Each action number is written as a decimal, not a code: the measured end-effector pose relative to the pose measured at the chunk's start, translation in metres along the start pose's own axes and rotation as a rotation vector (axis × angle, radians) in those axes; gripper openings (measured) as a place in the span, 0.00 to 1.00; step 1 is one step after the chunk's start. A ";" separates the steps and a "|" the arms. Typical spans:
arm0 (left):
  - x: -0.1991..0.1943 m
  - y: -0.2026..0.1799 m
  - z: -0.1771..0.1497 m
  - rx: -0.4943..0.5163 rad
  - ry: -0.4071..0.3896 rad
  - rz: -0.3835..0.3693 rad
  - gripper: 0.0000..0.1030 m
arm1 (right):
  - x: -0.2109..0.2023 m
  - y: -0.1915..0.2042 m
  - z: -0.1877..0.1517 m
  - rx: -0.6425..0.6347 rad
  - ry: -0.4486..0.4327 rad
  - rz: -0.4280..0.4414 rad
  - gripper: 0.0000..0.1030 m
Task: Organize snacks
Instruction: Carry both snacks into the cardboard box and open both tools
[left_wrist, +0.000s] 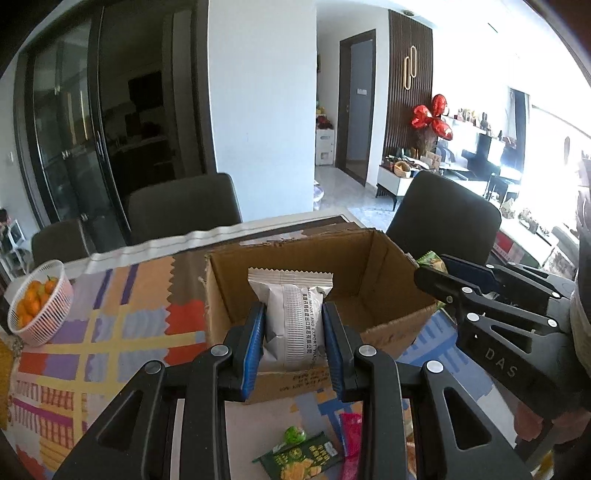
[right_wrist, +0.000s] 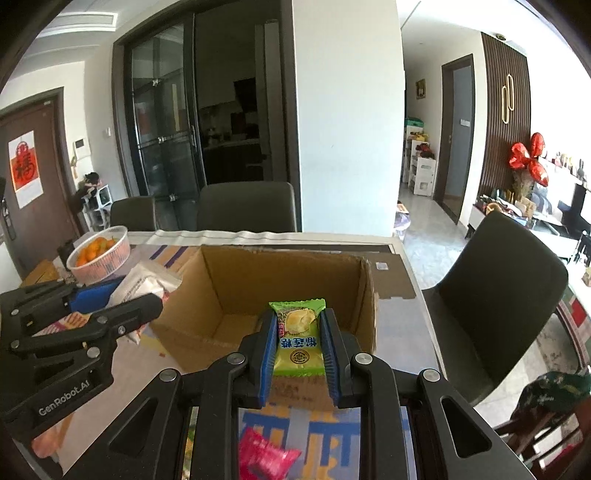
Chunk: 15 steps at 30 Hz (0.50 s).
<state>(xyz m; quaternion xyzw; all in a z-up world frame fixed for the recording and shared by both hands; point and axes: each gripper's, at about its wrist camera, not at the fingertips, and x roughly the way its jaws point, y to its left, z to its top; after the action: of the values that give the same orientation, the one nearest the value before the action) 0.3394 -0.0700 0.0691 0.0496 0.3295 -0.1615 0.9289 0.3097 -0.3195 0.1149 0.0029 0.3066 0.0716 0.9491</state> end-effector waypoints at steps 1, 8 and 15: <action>0.006 0.001 0.003 -0.003 0.006 0.005 0.30 | 0.004 -0.002 0.005 0.000 0.006 0.003 0.23; 0.041 0.006 0.017 -0.026 0.070 -0.002 0.30 | 0.040 -0.009 0.016 0.003 0.061 0.019 0.23; 0.058 0.001 0.019 -0.022 0.108 0.016 0.34 | 0.062 -0.018 0.013 0.019 0.106 0.016 0.24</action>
<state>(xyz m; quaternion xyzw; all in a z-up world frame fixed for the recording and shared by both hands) 0.3929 -0.0881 0.0474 0.0505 0.3805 -0.1477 0.9115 0.3699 -0.3287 0.0887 0.0104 0.3570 0.0762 0.9309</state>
